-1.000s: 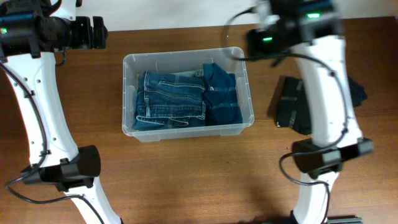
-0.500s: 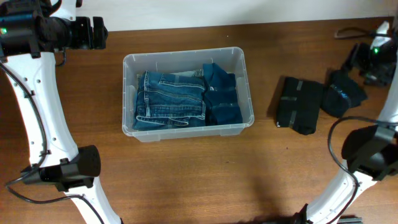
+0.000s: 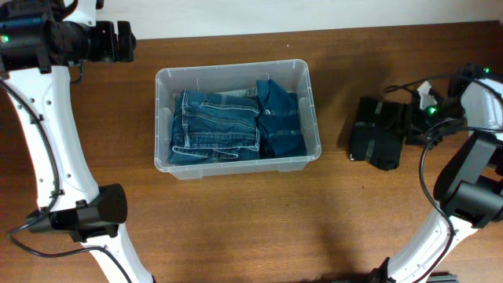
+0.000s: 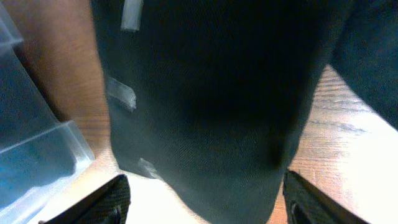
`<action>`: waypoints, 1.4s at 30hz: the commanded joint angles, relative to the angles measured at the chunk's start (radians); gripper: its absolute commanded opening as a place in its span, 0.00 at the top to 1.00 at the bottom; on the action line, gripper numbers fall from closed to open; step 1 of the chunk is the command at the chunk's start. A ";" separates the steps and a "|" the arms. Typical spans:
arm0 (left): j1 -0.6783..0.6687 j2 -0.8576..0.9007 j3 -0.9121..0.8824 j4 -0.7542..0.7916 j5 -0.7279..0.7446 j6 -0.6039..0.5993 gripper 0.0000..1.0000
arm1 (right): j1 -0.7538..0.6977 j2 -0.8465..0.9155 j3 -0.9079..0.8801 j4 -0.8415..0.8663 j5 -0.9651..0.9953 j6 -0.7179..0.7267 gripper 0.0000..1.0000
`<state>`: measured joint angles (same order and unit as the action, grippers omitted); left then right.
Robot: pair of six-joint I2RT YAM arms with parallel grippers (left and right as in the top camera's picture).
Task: Pack container
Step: 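Move the right gripper down onto the black taped garment and grasp, then carry the black garment with the right gripper into the bin's right side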
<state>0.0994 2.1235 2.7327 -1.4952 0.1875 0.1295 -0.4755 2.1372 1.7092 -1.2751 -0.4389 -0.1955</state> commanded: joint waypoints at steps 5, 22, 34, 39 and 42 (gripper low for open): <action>0.002 0.006 -0.004 0.003 0.007 -0.008 0.01 | 0.046 -0.005 -0.167 0.190 -0.029 -0.029 0.37; 0.002 0.006 -0.004 0.003 0.007 -0.008 0.01 | 0.171 -0.180 0.240 -0.055 -0.047 -0.006 0.96; 0.002 0.006 -0.004 0.001 0.007 -0.008 0.01 | 0.554 -0.274 0.420 -0.142 -0.058 0.135 0.96; 0.002 0.006 -0.004 0.000 0.007 -0.008 0.01 | 0.681 -0.235 0.365 -0.098 -0.035 0.256 0.96; 0.002 0.006 -0.004 0.000 0.007 -0.008 0.01 | 0.720 -0.218 0.286 -0.042 -0.015 0.277 0.96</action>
<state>0.0994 2.1235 2.7327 -1.4960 0.1875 0.1295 0.2184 1.8984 2.0495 -1.3453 -0.4686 0.0299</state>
